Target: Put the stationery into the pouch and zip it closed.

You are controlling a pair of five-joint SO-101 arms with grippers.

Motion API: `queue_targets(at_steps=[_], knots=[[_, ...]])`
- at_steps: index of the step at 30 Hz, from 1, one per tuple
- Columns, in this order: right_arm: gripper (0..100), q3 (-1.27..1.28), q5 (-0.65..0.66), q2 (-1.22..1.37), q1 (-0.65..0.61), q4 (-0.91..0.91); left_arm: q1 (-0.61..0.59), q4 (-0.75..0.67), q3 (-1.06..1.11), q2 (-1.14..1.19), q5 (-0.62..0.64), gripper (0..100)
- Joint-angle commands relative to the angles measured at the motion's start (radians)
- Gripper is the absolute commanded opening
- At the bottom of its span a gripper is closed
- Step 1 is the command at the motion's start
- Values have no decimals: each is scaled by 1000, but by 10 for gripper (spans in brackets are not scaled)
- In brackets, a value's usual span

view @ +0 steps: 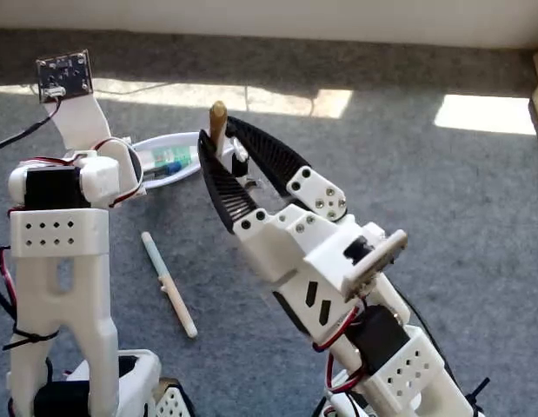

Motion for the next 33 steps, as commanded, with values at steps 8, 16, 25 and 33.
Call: queue_targets(at_steps=[8,16,25,33], knots=[[5,-19,18,165,-8,-280,18,-18,-2,-13,-6,8],[5,-19,18,389,-5,-429,18,-18,-2,-13,-8,8],[5,-18,18,498,7,-463,16,-18,-2,-13,-8,9],[9,-10,20,498,33,-461,-18,-17,-2,-18,-8,10]])
